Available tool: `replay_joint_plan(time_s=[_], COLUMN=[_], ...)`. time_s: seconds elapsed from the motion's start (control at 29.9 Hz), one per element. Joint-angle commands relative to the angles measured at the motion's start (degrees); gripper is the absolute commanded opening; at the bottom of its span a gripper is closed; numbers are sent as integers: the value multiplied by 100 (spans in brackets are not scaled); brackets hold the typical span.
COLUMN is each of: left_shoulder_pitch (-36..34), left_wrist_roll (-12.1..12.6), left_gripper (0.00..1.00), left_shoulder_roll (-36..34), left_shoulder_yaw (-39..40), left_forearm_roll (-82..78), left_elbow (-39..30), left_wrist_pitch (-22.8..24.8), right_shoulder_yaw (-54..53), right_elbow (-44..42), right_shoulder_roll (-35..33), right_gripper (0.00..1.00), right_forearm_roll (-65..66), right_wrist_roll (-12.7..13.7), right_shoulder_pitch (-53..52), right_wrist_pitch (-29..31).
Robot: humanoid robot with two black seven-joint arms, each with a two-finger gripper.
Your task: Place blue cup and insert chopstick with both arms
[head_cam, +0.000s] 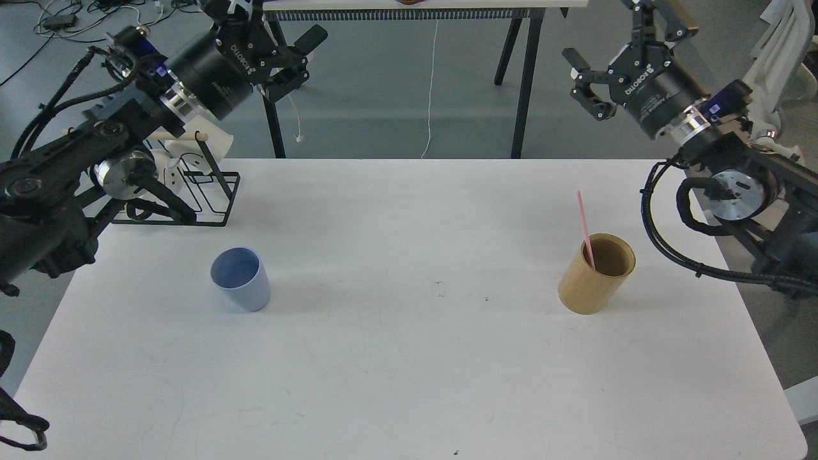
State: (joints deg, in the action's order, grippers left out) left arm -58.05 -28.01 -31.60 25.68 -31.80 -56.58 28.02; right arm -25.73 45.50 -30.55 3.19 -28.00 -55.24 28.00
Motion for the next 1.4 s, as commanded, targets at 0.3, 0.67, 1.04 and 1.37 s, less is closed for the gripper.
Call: replay_joint_plan(time_s=[0.3,0.67,1.04,1.37], left_shoulder_pitch=[-2385,-2387,-1305,-1147], left_wrist_roll=[1,1,1,1], left_gripper=[100,98,97,86], left_shoulder_roll=[-329,-768,-812,-777], left_shoulder_yaw=[-5474,-6725,-6576,-6417], left_forearm_roll=[-2260,-3808,-4010,-4001], left_elbow=[-20,243,982,982], left_wrist_pitch=[-429,-1044,-1457,-1659], right_shoulder_yaw=[-90,-90,-90,-90], right_elbow=[20,-6,-6,-15], right_shoulder_roll=[-188,-188,-179,-179], right_gripper=[99,99,99,99], right_forearm_roll=[-11,-11,-11,-11], right_wrist_roll=[0,0,0,0], right_shoulder_pitch=[233,241,241,241], right_wrist_pitch=[0,0,0,0])
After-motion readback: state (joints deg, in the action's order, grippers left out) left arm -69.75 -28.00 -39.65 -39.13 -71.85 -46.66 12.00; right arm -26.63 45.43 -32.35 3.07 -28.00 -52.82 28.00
